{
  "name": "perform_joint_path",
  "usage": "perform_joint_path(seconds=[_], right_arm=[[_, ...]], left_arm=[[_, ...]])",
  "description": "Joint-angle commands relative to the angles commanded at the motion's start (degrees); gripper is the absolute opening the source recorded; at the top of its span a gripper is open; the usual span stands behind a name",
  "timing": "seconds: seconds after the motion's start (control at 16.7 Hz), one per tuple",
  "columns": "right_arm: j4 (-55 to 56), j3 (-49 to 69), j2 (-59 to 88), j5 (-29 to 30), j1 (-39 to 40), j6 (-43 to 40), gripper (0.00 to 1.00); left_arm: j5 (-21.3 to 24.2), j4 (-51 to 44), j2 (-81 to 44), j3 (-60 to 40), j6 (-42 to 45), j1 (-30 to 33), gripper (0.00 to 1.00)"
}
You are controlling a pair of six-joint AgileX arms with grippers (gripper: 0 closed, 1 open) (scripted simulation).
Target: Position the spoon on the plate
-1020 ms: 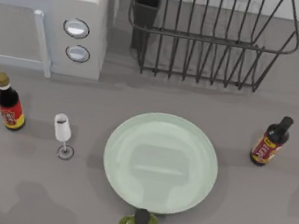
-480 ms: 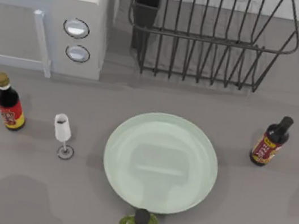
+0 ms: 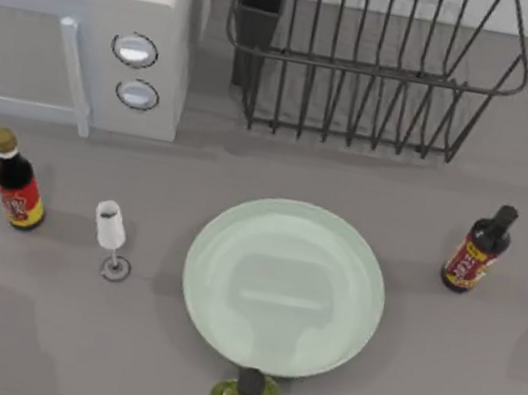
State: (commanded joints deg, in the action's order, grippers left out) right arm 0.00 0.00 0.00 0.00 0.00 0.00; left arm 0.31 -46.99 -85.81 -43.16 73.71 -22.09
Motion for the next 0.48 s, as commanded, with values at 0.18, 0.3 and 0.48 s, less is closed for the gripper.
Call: perform_joint_path(seconds=[0.18,0.3,0.48], right_arm=[[0.0,0.0,0.0,0.0,0.0,0.0,1.0],[0.0,0.0,0.0,0.0,0.0,0.0,1.0],[0.0,0.0,0.0,0.0,0.0,0.0,1.0]], left_arm=[[0.0,9.3,-4.35,4.73,0.17,-0.06,1.0],[0.0,12.79,-6.21,6.7,0.28,-0.13,1.0],[0.0,13.86,-6.8,7.34,0.31,-0.15,1.0]])
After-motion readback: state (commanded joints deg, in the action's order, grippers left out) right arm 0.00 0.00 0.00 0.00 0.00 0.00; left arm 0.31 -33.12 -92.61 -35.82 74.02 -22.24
